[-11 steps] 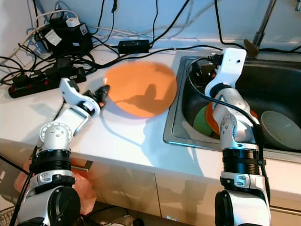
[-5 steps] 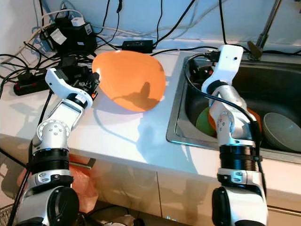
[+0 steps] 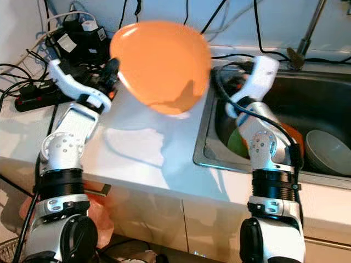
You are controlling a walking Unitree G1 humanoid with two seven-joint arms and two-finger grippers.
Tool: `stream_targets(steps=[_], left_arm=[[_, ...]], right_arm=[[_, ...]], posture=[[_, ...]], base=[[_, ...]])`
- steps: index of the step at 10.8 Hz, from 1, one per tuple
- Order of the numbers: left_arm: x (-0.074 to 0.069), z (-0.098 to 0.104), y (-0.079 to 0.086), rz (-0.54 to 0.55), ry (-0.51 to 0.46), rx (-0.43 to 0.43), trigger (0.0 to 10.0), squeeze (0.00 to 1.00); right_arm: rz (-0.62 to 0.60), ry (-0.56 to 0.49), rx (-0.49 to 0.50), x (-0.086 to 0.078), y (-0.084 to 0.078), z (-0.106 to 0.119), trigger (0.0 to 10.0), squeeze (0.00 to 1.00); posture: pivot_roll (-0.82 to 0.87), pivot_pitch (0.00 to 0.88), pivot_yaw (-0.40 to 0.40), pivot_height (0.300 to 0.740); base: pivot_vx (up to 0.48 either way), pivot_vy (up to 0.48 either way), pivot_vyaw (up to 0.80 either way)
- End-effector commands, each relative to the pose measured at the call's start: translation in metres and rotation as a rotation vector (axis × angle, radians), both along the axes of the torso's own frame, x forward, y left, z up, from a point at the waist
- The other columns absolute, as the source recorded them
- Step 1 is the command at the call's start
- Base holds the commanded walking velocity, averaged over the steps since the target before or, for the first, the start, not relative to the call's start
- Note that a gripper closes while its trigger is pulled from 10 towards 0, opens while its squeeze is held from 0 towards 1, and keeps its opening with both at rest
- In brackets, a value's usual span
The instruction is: Kitchen organization
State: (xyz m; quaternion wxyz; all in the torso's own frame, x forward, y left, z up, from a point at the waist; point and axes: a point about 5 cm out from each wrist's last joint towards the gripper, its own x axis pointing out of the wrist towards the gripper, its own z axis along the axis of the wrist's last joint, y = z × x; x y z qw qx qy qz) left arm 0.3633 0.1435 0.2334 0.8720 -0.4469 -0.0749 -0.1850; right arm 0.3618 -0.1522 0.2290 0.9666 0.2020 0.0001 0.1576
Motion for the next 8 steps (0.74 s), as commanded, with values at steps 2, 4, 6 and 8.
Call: stream_targets(steps=[2,4,6,8], left_arm=[[-0.004,0.019,-0.003,-0.031,-0.098,-0.016,0.0,0.0],[-0.005,0.019,-0.005,-0.051,-0.099,-0.036,0.0,0.0],[-0.006,0.021,-0.004,-0.061,-0.11,-0.048,0.0,0.0],[-0.005,0.024,0.003,-0.046,-0.117,-0.066,0.0,0.0]], right_arm=[[0.121,-0.035,0.053,-0.007,0.014,0.006,10.0,0.0],[0.155,-0.035,0.089,-0.01,0.013,0.005,10.0,0.0],[0.118,-0.049,0.095,-0.008,0.006,0.007,10.0,0.0],[0.023,-0.116,0.091,-0.005,-0.004,0.017,10.0,0.0]], posture=[[0.12,0.006,0.104,0.74],[0.12,0.011,0.108,0.74],[0.12,0.012,0.11,0.74],[0.12,0.011,0.111,0.74]], base=[[0.0,0.0,0.0],[0.0,0.0,0.0],[0.0,0.0,0.0],[0.0,0.0,0.0]])
